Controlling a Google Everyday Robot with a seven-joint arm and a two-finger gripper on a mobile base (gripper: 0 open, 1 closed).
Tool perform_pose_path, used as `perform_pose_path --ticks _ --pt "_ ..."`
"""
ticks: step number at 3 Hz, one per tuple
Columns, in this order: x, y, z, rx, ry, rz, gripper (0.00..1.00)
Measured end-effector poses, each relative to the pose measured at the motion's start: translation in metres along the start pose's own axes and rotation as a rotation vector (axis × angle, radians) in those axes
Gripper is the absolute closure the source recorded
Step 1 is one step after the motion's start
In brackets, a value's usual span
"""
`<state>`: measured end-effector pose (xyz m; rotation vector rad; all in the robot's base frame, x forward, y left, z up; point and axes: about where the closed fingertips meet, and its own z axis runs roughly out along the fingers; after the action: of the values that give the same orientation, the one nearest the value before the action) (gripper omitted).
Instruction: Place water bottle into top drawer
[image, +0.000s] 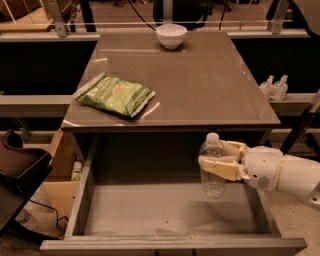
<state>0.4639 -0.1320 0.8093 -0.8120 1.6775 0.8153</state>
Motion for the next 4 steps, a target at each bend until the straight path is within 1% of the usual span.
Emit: perform_pose_path --ticks 2,4 --pt "0.002 0.002 0.005 -0.01 -0.012 0.001 1.0" --pt "0.022 0.019 0.052 -0.155 -0.129 -0.009 1.0"
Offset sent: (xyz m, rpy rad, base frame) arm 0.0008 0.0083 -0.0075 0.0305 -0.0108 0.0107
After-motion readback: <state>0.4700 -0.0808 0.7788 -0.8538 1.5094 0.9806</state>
